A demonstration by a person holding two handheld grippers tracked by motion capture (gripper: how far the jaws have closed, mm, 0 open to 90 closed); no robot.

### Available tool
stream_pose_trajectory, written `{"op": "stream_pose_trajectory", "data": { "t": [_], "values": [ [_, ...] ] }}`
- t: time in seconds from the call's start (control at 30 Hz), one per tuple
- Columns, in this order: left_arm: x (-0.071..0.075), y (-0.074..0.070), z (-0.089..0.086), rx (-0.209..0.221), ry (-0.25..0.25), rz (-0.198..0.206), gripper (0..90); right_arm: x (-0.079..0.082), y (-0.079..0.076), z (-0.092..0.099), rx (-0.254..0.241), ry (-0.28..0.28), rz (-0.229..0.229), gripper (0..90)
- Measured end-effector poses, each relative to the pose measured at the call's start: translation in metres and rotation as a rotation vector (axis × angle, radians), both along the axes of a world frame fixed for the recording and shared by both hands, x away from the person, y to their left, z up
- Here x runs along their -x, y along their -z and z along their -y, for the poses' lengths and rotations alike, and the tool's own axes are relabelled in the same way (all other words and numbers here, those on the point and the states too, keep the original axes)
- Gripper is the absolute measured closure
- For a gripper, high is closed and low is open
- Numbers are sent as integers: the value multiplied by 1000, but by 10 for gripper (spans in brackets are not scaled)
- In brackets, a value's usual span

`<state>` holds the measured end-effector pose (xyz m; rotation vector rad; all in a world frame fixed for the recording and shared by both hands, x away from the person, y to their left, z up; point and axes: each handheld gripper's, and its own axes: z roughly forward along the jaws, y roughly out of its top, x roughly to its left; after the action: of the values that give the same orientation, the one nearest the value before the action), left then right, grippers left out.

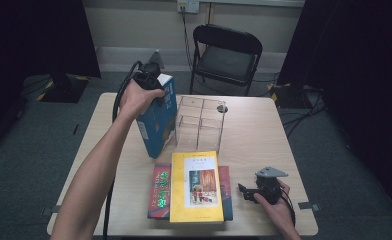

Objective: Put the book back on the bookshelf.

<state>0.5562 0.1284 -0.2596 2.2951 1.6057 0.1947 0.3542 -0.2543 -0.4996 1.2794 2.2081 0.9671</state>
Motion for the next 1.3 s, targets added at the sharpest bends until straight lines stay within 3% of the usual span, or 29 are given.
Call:
{"op": "stream_pose_trajectory", "data": {
  "t": [0.17, 0.27, 0.4, 0.5, 0.63, 0.67, 0.8, 0.97, 1.0, 1.1, 1.13, 1.23, 1.3],
  "values": [
    [-7, 6, 3, -2, -12, 5, 612, 0, 0, 0, 1, -7, 1, 153],
    [-11, 18, 2, 14, -27, 33, 612, 0, 0, 0, 1, -10, 0, 153],
    [-11, 18, 3, 7, -20, 50, 611, 0, 0, 0, 0, -12, -2, 153],
    [-11, 18, 5, 0, -23, 40, 608, 1, 0, -1, 1, -12, -2, 153],
    [-8, 19, 8, -1, 1, 68, 603, 1, 0, -1, 1, -16, -1, 153],
    [-5, 18, 7, 20, 12, 82, 587, 2, 0, -2, 1, -26, -1, 153],
    [1, 17, 6, -1, 35, 123, 573, 3, 0, -2, 1, -30, -1, 154],
    [10, 23, -4, 34, 34, 153, 532, 3, 0, -2, 0, -31, -1, 153],
    [15, 25, -9, 54, 37, 174, 517, 3, 0, -2, 0, -31, -1, 153],
    [21, 27, -14, 60, 41, 190, 505, 3, 0, -2, -1, -30, -2, 152],
    [27, 28, -21, 99, 44, 218, 470, 3, 0, -2, 0, -30, -2, 152],
    [39, 31, -29, 145, 35, 289, 443, 3, 0, -2, 0, -29, -2, 152],
    [42, 32, -31, 150, 31, 304, 440, 3, 0, -2, 0, -28, -2, 151]
  ]
}}
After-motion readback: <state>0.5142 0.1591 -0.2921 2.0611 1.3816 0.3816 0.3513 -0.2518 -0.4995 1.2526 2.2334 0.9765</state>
